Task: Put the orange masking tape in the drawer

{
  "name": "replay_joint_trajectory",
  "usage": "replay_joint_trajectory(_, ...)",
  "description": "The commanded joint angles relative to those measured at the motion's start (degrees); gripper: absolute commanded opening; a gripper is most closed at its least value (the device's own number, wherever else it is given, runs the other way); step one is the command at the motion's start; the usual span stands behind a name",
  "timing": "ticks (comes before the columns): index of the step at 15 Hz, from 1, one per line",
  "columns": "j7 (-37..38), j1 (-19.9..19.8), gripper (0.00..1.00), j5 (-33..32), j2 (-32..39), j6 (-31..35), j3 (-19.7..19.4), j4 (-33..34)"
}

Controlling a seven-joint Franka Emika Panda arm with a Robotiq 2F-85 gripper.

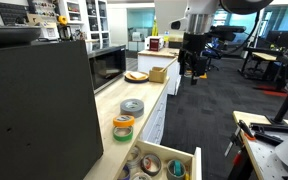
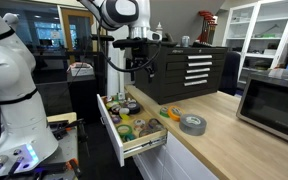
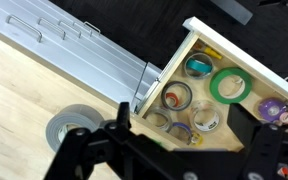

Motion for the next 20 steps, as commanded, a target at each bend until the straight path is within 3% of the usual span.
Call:
replay_joint_trajectory(1,-3.1,0.2,1.00,-0.5,7.2,10.2,-0.6,1.2)
replay_joint_trajectory(4,-6.3,0.0,1.00,0.6,12.8,17.7,-0.6,2.5)
replay_joint_trajectory(8,-12.6,-1.1,1.00,3.3,20.9,22.8,0.0,6.7)
replay_joint_trajectory(15,-28.9,-5.4,1.00,13.0,32.2,22.6,4.1,17.2)
replay_joint_trajectory(20,-36.2,-9.0,1.00,16.0,38.5,21.8,8.1,23.2)
